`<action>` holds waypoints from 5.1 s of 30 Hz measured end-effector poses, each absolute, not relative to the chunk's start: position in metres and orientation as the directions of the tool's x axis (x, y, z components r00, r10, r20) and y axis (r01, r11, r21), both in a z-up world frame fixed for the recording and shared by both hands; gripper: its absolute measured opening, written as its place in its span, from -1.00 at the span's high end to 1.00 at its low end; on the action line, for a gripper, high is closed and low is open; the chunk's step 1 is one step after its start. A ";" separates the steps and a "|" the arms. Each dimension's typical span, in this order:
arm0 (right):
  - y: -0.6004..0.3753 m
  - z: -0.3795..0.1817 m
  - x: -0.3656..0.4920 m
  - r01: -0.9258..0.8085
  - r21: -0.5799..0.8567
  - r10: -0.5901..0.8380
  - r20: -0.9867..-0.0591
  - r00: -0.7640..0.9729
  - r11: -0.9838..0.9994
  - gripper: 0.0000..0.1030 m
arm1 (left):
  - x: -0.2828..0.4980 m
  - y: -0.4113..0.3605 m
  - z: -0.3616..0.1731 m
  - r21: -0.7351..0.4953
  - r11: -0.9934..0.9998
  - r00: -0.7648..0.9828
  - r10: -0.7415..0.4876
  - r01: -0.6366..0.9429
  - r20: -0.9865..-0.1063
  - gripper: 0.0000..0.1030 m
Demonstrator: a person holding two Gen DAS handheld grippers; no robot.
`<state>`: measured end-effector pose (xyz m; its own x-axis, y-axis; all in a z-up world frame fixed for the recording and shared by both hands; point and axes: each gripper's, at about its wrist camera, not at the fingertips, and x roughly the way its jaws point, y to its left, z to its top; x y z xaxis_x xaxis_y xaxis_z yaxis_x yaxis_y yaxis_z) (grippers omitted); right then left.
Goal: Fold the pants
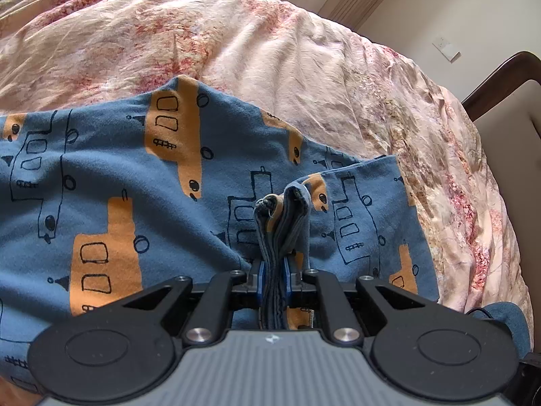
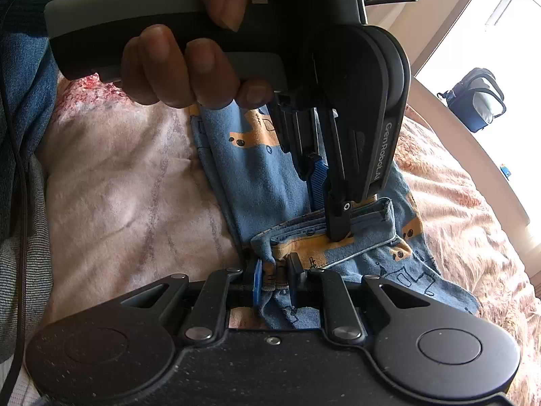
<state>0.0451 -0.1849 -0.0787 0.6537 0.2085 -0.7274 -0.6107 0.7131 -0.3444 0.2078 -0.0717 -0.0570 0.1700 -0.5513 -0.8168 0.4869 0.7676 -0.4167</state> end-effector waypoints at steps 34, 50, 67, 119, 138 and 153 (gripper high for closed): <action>-0.141 -0.045 0.051 -0.581 -0.387 0.222 -0.663 0.715 0.716 -0.41 | 0.217 0.018 -0.015 -0.239 0.910 0.469 -0.384 0.338 -0.795 -0.73; -0.277 -0.090 0.136 -0.140 -0.405 -0.125 -0.562 0.818 0.903 -0.98 | 0.223 -0.029 -0.059 0.009 0.962 0.620 -0.168 0.272 -0.766 -1.00; -0.230 -0.079 0.077 -0.352 -0.531 -0.040 -0.592 0.805 0.771 -0.98 | 0.184 -0.012 -0.049 0.102 0.942 0.592 -0.115 0.320 -0.798 -1.00; -0.180 -0.078 0.116 -0.234 -0.233 0.037 -0.630 0.776 0.944 -0.99 | 0.177 0.100 -0.018 -0.128 0.955 0.711 0.107 -0.268 -0.695 0.74; -0.183 -0.077 0.121 -0.204 -0.182 0.036 -0.656 0.754 0.962 -0.99 | 0.182 0.141 -0.032 -0.369 0.849 0.643 -0.045 -0.379 -0.764 0.75; -0.142 -0.020 0.280 -0.530 0.260 0.552 -0.649 0.523 0.808 -0.55 | 0.180 0.166 -0.049 -0.515 0.720 0.627 -0.143 -0.465 -0.766 0.55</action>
<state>0.2802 -0.1423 -0.0203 0.5234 0.5519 -0.6492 -0.5295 0.8076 0.2597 0.1796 0.1658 -0.0491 0.6270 -0.1429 -0.7658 -0.4648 0.7203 -0.5150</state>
